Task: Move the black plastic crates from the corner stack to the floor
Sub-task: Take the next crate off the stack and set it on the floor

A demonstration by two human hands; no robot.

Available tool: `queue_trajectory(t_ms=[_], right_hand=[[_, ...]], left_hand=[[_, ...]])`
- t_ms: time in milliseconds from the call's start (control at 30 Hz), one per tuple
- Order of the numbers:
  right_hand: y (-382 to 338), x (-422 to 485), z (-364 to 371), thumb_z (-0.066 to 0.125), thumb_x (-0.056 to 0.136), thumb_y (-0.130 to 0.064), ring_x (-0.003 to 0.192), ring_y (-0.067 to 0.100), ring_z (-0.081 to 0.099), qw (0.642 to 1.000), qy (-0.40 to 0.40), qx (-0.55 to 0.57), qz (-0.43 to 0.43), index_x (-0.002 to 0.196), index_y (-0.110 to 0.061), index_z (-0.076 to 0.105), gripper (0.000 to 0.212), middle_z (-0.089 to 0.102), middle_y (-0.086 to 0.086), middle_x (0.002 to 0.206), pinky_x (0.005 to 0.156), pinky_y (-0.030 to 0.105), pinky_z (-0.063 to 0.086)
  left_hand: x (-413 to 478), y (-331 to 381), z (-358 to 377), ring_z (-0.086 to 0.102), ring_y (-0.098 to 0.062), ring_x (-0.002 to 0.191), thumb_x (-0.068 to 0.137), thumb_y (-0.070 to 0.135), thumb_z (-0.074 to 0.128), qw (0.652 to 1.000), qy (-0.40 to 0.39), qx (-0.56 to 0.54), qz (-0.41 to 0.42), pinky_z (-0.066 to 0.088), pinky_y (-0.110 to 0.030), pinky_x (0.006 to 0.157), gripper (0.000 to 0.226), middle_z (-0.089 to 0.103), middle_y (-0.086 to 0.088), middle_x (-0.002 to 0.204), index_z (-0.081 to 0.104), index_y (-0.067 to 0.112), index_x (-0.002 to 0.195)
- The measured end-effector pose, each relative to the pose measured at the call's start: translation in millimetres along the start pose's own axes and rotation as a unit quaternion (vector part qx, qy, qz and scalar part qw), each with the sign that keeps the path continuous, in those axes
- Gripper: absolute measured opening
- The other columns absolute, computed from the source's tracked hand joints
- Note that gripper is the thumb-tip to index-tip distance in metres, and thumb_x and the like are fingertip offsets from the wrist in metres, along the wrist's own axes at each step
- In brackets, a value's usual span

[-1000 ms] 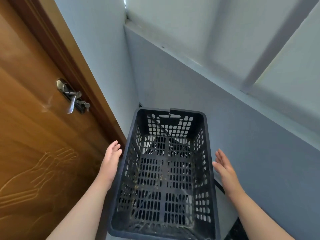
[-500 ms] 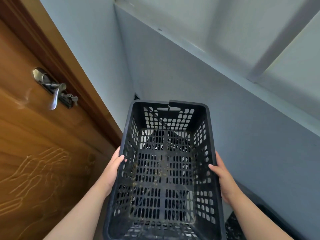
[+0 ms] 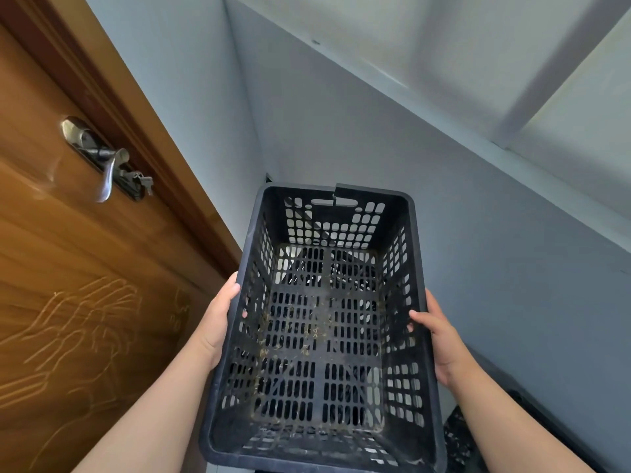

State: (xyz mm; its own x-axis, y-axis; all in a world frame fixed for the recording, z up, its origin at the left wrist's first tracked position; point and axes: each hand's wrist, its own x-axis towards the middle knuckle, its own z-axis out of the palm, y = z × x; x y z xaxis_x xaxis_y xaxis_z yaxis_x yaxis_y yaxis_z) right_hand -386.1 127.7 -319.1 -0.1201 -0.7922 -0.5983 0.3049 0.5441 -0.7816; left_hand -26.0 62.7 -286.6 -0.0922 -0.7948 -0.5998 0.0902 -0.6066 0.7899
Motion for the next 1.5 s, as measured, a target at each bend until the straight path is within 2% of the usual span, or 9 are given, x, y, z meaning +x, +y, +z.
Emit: queue_trajectory(t_ms=[133, 233, 433, 667, 900, 1033, 1167, 1300, 1500], right_hand=[[-4.7, -9.7, -0.7, 0.056, 0.092, -0.015, 0.114, 0.045, 0.066, 1.0, -0.006, 0.015, -0.005, 0.145, -0.039, 0.056, 0.058, 0.069, 0.019, 0.135, 0.1, 0.075, 0.05], [-12.2, -18.4, 1.5, 0.046, 0.101, -0.007, 0.11, 0.042, 0.069, 1.0, -0.015, 0.016, -0.017, 0.147, -0.038, 0.055, 0.056, 0.071, 0.017, 0.132, 0.094, 0.068, 0.056], [-41.6, -43.6, 11.8, 0.056, 0.082, -0.02, 0.114, 0.042, 0.068, 0.997, -0.039, -0.009, -0.064, 0.145, -0.037, 0.056, 0.065, 0.069, 0.015, 0.134, 0.089, 0.064, 0.06], [-77.4, -73.0, 19.6, 0.054, 0.084, -0.026, 0.122, 0.041, 0.066, 0.991, -0.055, -0.004, -0.122, 0.144, -0.033, 0.057, 0.06, 0.071, 0.011, 0.133, 0.091, 0.057, 0.059], [-121.5, -93.3, 17.1, 0.049, 0.09, -0.03, 0.124, 0.039, 0.063, 0.981, -0.087, -0.003, -0.171, 0.146, -0.027, 0.058, 0.056, 0.066, 0.014, 0.141, 0.102, 0.061, 0.052], [-143.7, -104.2, 16.4, 0.045, 0.092, -0.03, 0.116, 0.036, 0.063, 0.973, -0.116, -0.001, -0.199, 0.148, -0.025, 0.056, 0.057, 0.065, 0.014, 0.137, 0.102, 0.056, 0.047], [-162.7, -112.7, 19.5, 0.045, 0.094, -0.031, 0.117, 0.039, 0.059, 0.964, -0.131, 0.014, -0.229, 0.149, -0.026, 0.054, 0.056, 0.059, 0.024, 0.145, 0.105, 0.06, 0.044], [-182.0, -118.7, 19.9, 0.042, 0.096, -0.03, 0.127, 0.045, 0.058, 0.956, -0.15, 0.015, -0.253, 0.152, -0.028, 0.053, 0.057, 0.059, 0.022, 0.149, 0.111, 0.066, 0.04], [-198.1, -127.7, 9.6, 0.044, 0.094, -0.03, 0.115, 0.04, 0.062, 0.945, -0.173, 0.03, -0.275, 0.149, -0.023, 0.056, 0.057, 0.065, 0.018, 0.136, 0.105, 0.06, 0.044]], left_hand=[[-9.0, 14.4, 3.5, 0.067, -0.023, 0.112, 0.102, 0.051, 0.033, 1.0, -0.002, 0.002, -0.013, 0.057, -0.037, 0.08, 0.045, 0.072, -0.002, 0.121, 0.063, 0.034, 0.131], [-20.5, 26.8, 6.1, 0.073, -0.014, 0.094, 0.101, 0.051, 0.031, 1.0, 0.016, -0.017, -0.016, 0.053, -0.031, 0.07, 0.047, 0.079, 0.007, 0.099, 0.072, 0.031, 0.111], [-40.1, 47.5, -0.5, 0.063, -0.024, 0.115, 0.099, 0.054, 0.032, 0.998, 0.028, -0.053, 0.002, 0.052, -0.038, 0.082, 0.05, 0.074, 0.005, 0.117, 0.066, 0.029, 0.126], [-72.3, 80.2, -0.7, 0.06, -0.024, 0.124, 0.1, 0.049, 0.031, 0.997, -0.024, -0.043, 0.052, 0.049, -0.042, 0.096, 0.052, 0.066, 0.001, 0.134, 0.059, 0.027, 0.138], [-108.2, 122.8, 21.5, 0.071, 0.009, 0.083, 0.106, 0.037, 0.024, 0.99, -0.03, 0.013, 0.14, 0.055, -0.011, 0.06, 0.039, 0.075, 0.028, 0.094, 0.056, 0.029, 0.128], [-121.9, 139.6, 25.0, 0.068, 0.013, 0.088, 0.108, 0.028, 0.023, 0.978, 0.003, 0.003, 0.208, 0.053, -0.007, 0.064, 0.044, 0.073, 0.031, 0.098, 0.047, 0.019, 0.143], [-135.3, 155.2, 34.5, 0.065, 0.019, 0.084, 0.109, 0.019, 0.021, 0.967, 0.023, 0.035, 0.253, 0.049, -0.003, 0.064, 0.037, 0.068, 0.025, 0.106, 0.05, 0.015, 0.133], [-145.0, 170.5, 35.1, 0.07, -0.001, 0.096, 0.107, 0.035, 0.024, 0.968, 0.044, 0.026, 0.245, 0.054, -0.022, 0.08, 0.045, 0.067, 0.0, 0.131, 0.059, 0.018, 0.13], [-174.8, 181.6, 65.4, 0.063, 0.016, 0.089, 0.109, 0.025, 0.023, 0.955, 0.093, 0.069, 0.275, 0.045, -0.002, 0.064, 0.033, 0.058, 0.018, 0.106, 0.053, 0.015, 0.12]])
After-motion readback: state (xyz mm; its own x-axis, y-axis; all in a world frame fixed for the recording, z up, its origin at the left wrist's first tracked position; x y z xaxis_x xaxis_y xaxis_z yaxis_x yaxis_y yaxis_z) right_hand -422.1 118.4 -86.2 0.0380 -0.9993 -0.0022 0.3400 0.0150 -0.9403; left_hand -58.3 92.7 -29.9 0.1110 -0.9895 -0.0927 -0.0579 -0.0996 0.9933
